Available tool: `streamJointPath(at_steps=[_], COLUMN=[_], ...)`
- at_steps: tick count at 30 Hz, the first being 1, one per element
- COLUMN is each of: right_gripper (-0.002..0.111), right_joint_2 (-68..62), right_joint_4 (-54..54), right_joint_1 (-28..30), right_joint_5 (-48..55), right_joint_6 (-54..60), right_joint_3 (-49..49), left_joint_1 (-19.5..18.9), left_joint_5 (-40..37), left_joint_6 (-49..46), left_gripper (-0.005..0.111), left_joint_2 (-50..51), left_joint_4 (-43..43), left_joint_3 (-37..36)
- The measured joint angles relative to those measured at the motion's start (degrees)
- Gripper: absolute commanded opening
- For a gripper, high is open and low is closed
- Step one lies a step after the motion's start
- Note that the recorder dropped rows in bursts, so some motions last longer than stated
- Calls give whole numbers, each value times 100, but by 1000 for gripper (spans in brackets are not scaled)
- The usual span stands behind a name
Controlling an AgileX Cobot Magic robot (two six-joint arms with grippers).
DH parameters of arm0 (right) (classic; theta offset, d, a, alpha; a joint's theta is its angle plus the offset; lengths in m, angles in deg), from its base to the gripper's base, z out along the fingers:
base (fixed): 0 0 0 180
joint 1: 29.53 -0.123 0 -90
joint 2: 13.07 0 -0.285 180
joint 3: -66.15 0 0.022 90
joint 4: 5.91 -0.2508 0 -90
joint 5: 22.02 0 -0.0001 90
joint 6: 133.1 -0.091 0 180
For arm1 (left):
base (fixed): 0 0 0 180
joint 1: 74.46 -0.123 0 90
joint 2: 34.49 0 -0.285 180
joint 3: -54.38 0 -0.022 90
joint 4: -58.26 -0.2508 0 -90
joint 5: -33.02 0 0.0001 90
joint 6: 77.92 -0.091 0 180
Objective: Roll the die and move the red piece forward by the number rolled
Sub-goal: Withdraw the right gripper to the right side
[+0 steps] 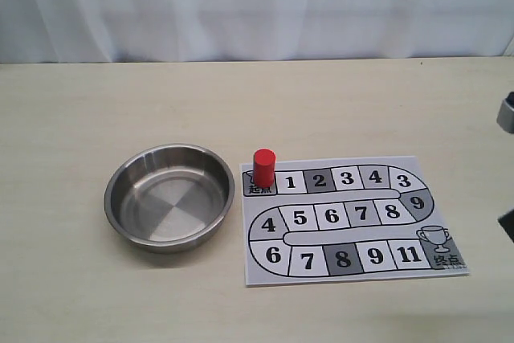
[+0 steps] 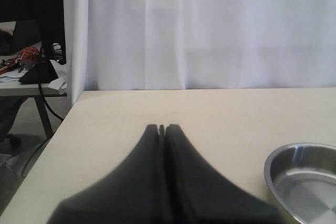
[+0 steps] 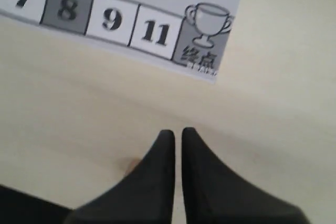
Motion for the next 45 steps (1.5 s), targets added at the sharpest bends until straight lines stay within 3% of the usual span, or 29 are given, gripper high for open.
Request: streamJointPath(at_steps=[7, 13, 18, 25, 45], right_gripper=[4, 4, 4, 4, 4], right_joint_2=[1067, 1173, 1182, 1154, -701], right_joint_4=[-228, -103, 541, 566, 477], right_joint_1=[0, 0, 0, 0, 0], right_joint_5=[176, 33, 329, 185, -290], right_joint_6=[1131, 1673, 1730, 1730, 1654], right_joint_3=[1047, 1840, 2033, 2136, 2136], left_joint_1=[0, 0, 0, 0, 0], left_joint_5=[0, 0, 0, 0, 0], left_joint_6=[0, 0, 0, 0, 0], left_gripper=[0, 0, 0, 0, 0], left_joint_2=[0, 0, 0, 0, 0], left_joint_4=[0, 0, 0, 0, 0], left_joint_3=[0, 0, 0, 0, 0])
